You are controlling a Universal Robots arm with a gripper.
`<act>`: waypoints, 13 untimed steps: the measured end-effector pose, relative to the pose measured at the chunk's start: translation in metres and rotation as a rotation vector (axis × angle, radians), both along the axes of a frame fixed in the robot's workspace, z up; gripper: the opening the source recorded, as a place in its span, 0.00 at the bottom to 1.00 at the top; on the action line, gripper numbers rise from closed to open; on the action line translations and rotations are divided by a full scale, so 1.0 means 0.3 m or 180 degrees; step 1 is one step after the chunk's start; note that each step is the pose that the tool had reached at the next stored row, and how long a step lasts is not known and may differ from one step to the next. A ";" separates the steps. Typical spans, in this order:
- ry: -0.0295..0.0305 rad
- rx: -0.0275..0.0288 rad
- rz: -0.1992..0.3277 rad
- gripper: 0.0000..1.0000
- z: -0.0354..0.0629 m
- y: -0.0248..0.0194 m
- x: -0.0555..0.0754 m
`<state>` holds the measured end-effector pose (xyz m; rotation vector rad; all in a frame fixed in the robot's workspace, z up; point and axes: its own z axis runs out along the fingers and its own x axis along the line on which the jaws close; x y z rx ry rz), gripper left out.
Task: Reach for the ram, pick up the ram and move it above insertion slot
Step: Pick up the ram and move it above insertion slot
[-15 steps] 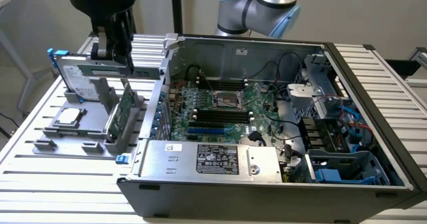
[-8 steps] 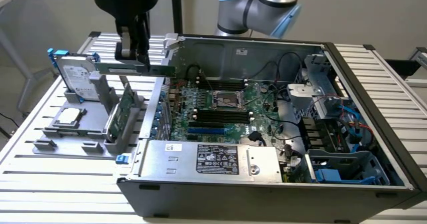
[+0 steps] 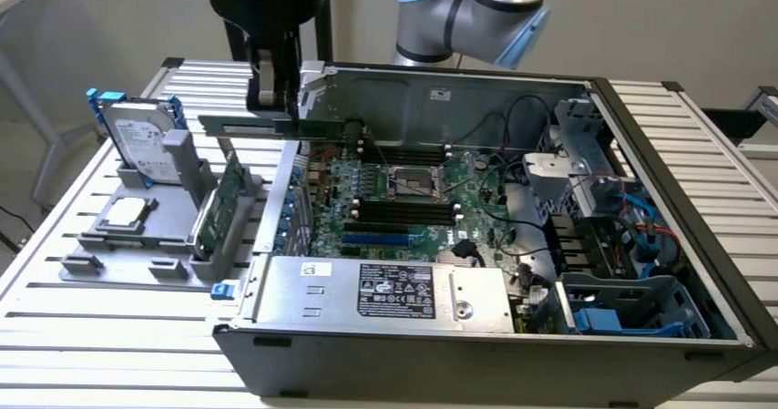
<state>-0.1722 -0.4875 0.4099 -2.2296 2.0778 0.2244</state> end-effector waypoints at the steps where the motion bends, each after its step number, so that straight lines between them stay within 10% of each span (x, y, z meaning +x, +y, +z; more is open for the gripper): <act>1: -0.0001 0.0000 0.0002 0.13 0.000 0.000 0.011; 13: -0.0039 0.0000 0.0021 0.13 -0.002 0.000 0.129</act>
